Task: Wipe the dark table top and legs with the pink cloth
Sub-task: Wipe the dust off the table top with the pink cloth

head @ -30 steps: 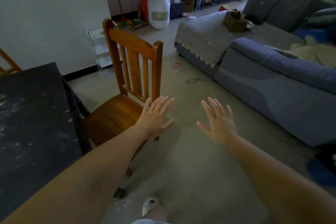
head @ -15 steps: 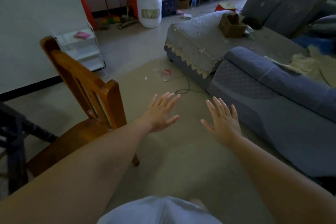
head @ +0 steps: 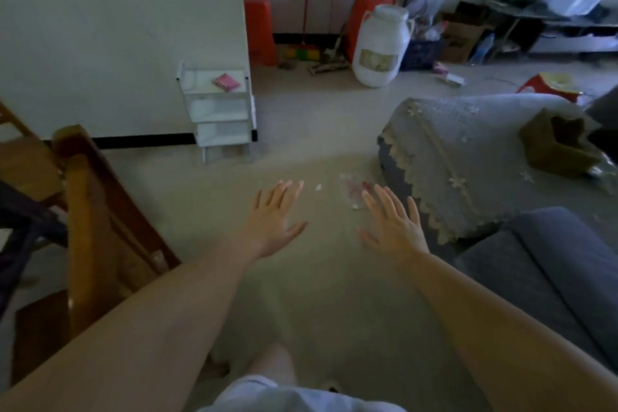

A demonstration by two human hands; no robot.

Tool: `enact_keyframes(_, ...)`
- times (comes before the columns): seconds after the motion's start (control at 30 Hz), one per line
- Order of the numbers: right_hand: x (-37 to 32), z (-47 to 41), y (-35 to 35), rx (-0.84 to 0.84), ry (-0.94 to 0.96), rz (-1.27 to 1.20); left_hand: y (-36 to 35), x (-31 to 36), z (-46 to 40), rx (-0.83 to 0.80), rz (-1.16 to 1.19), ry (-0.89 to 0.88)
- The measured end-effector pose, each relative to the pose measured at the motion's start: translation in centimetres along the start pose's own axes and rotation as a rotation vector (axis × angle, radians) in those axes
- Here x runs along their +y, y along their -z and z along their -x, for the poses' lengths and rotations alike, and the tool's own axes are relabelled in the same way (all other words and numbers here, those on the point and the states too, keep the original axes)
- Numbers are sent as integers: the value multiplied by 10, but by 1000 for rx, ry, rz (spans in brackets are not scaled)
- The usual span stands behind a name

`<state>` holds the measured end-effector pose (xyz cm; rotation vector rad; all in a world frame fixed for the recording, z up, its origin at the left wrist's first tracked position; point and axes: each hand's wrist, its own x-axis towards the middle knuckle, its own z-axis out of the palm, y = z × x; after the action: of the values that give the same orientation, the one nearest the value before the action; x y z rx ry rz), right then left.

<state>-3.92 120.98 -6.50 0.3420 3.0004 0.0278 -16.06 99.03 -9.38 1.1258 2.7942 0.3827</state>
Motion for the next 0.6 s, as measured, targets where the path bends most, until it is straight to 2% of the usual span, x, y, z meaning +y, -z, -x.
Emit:
enact_keyframes(0.23, -26, -190, 6, 31, 266, 31, 18, -106, -102, 44, -43, 227)
enact_keyframes(0.43, -65, -356, 30, 64, 290, -22, 60, -210, -207, 29, -82, 233)
enact_keyframes(0.6, -97, -474, 43, 53, 334, -30, 89, -291, -281, 26, -94, 325)
